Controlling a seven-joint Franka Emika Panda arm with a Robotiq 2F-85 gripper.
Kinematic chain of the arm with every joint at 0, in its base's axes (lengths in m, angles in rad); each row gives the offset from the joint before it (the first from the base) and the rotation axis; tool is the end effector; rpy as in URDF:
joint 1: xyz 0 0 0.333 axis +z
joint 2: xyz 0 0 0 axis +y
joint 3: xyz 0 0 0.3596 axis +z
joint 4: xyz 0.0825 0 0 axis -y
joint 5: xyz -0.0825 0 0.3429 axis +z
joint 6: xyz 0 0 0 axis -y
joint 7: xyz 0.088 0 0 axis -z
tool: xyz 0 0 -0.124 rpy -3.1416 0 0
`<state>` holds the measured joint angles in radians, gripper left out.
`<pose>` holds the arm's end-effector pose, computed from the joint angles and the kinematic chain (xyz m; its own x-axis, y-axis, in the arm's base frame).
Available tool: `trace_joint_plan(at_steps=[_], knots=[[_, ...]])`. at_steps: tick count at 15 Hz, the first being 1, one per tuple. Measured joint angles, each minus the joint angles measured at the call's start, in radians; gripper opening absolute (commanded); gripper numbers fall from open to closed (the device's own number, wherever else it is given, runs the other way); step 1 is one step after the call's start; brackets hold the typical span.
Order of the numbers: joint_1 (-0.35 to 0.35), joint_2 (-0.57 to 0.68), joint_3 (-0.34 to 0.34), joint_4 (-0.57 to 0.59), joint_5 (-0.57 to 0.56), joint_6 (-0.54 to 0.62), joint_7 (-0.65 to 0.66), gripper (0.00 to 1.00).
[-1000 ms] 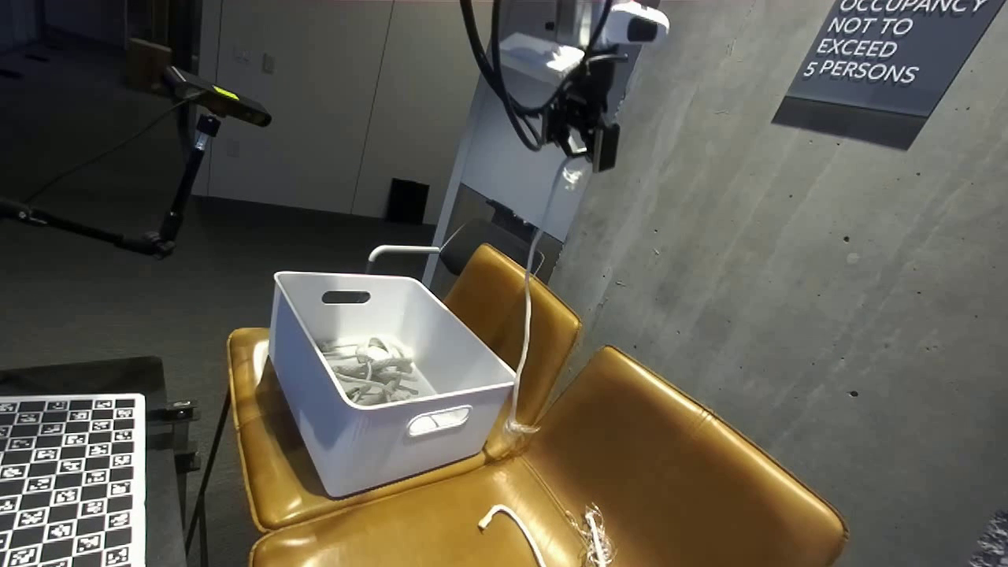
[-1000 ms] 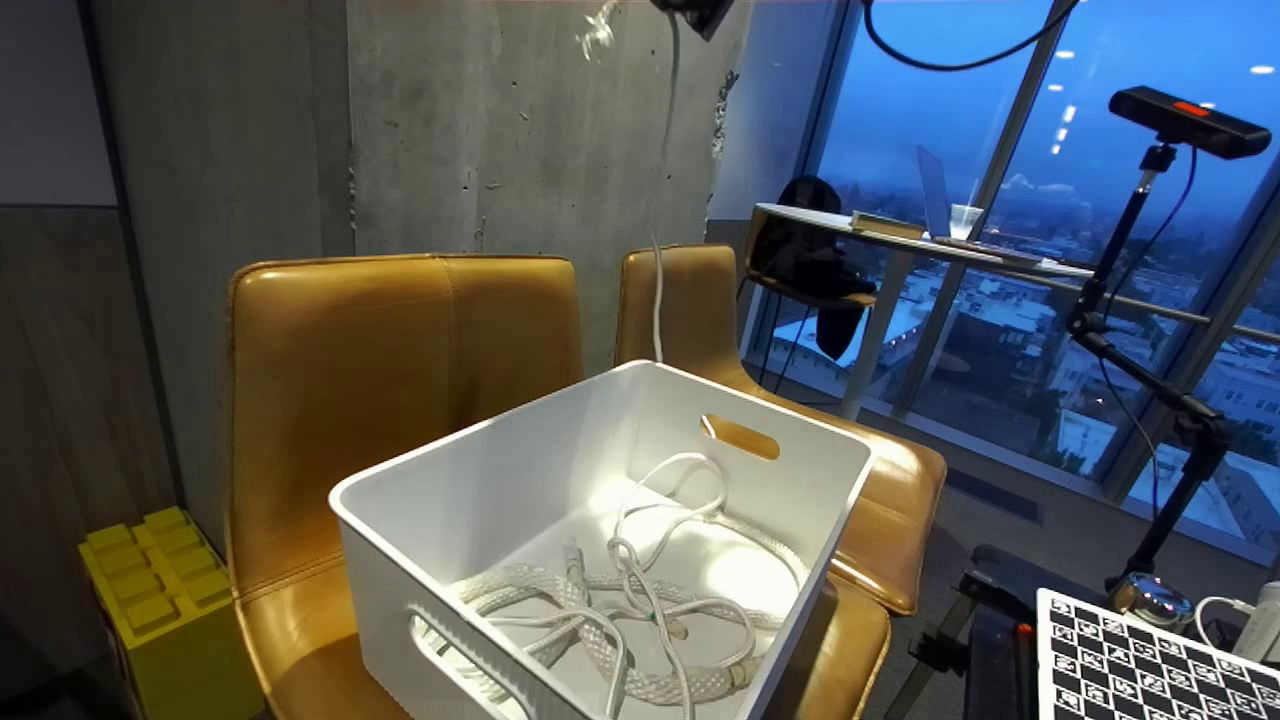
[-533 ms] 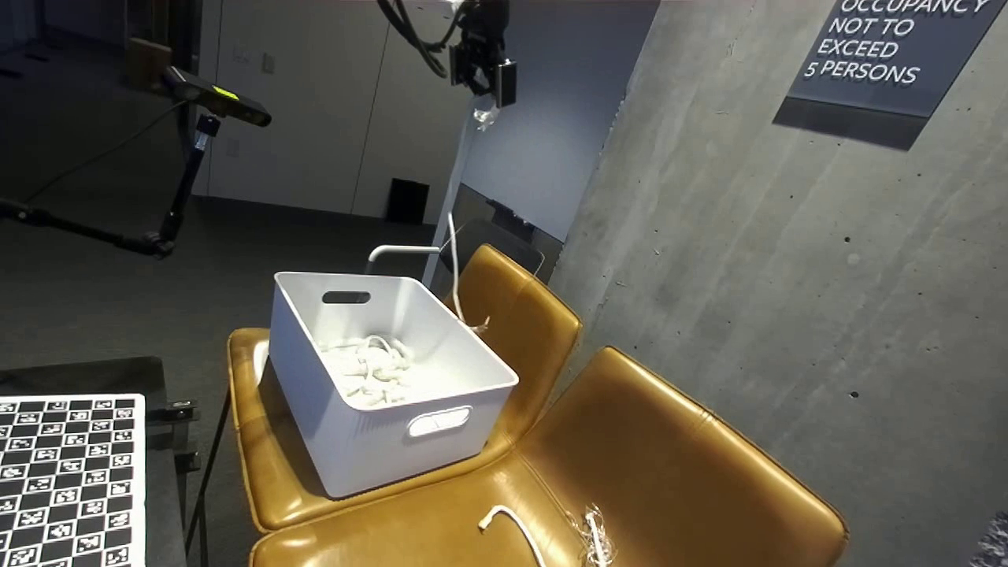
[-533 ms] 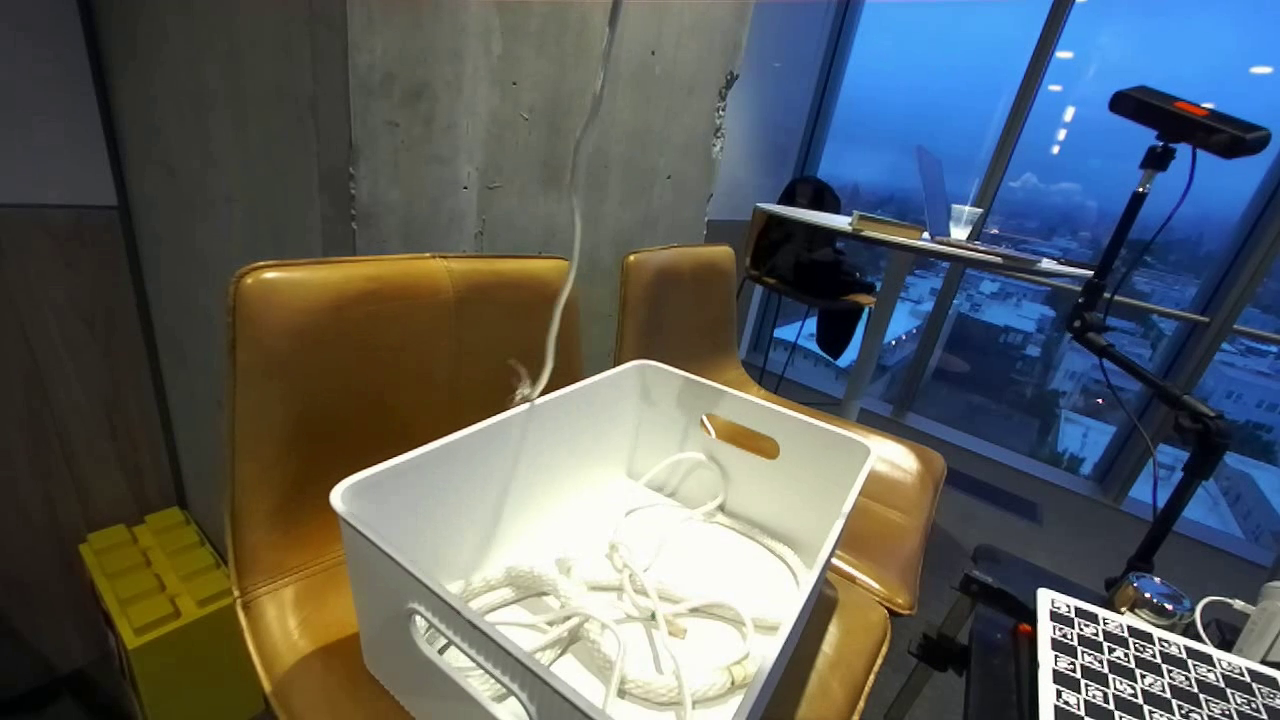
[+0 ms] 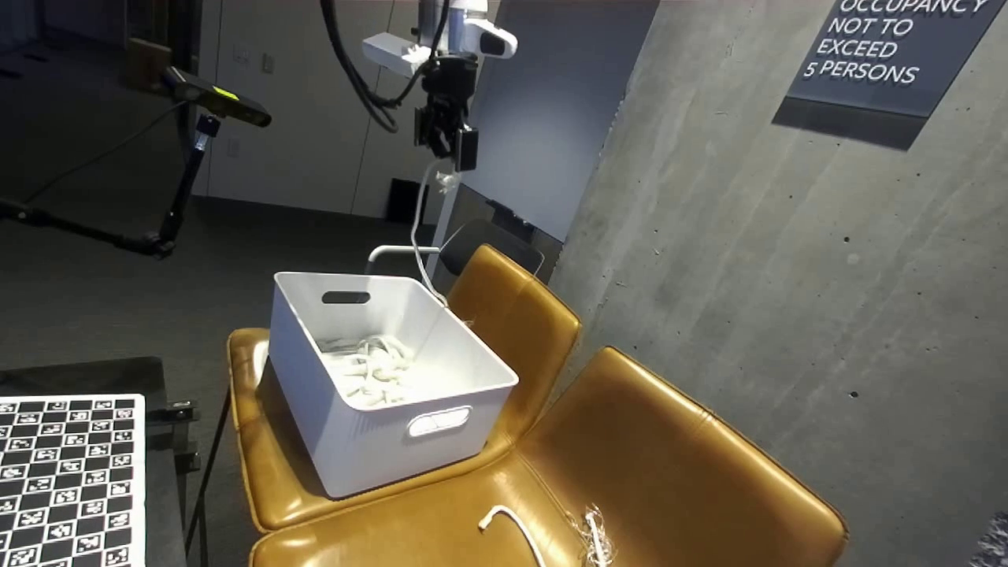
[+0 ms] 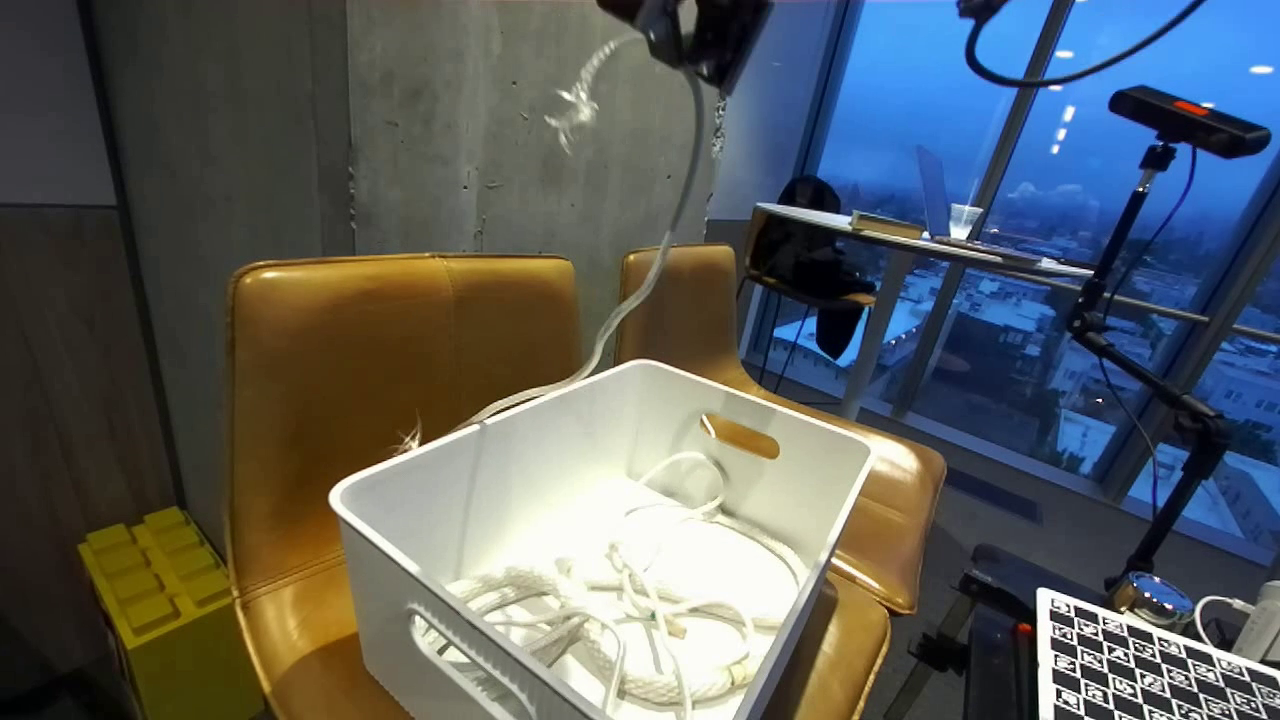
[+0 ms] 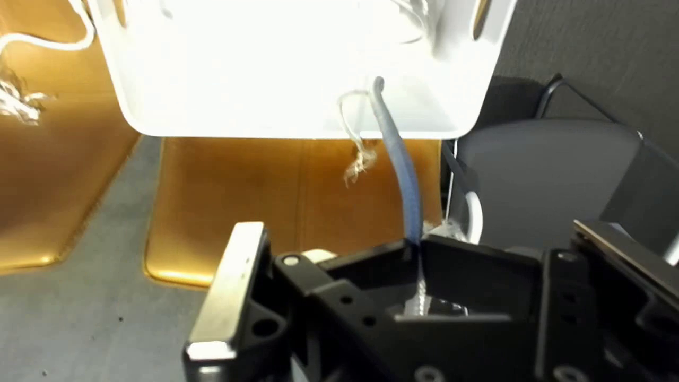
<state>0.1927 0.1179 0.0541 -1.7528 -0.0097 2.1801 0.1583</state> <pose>0.5802 0.1439 0.5667 0.9502 0.0801 0.3013 0.0982 -0.9941 -0.0451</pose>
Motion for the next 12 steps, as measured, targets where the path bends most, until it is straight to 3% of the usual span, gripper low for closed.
trace_joint_plan(at_steps=[3, 12], knots=[[-0.028, -0.077, 0.002, -0.177, 0.005, -0.003, -0.008, 0.0], [-0.016, -0.435, 0.075, -0.744, 0.034, -0.003, -0.053, 0.0]])
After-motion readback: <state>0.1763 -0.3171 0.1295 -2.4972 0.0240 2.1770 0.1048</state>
